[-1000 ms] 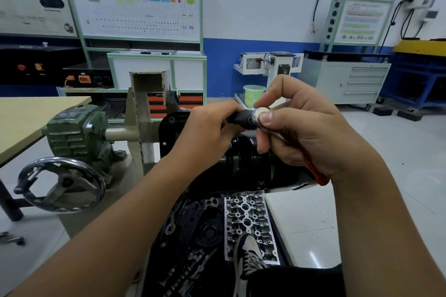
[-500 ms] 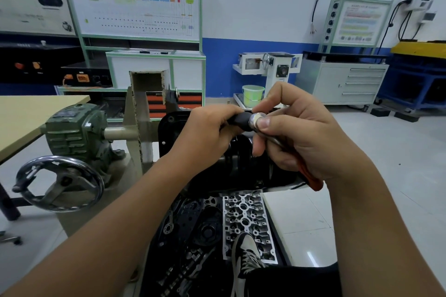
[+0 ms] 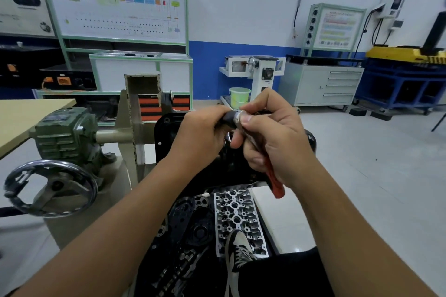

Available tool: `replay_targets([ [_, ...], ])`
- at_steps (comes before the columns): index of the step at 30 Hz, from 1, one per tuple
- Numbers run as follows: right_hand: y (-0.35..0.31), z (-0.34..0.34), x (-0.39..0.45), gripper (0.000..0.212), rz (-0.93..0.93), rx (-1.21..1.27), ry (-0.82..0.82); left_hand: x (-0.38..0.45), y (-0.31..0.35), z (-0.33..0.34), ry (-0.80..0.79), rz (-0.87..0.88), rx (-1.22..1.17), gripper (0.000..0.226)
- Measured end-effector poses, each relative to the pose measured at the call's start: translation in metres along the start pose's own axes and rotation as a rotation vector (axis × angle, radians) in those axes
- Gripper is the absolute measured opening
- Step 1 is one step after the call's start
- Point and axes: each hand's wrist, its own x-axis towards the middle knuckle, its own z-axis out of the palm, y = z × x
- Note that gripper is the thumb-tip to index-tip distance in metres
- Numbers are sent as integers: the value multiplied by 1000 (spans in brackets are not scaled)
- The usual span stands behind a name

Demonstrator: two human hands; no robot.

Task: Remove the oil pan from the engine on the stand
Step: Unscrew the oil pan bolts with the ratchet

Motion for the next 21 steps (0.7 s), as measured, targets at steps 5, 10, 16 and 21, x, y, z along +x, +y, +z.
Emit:
replay_targets([
  [5,-22,-20,8,8,148,-277,-202,-4,-3,-3,-72,-8,27,14],
  [10,-15,-15,6,8,83,-342,-157,-6,1,-3,-51,-39,-16,14],
  [16,11,-3,-4,8,-40,-524,111,-4,3,-2,-51,-87,-24,10],
  [21,31,17,-9,41,-136,-1163,232,1,0,-2,-147,-83,51,13],
])
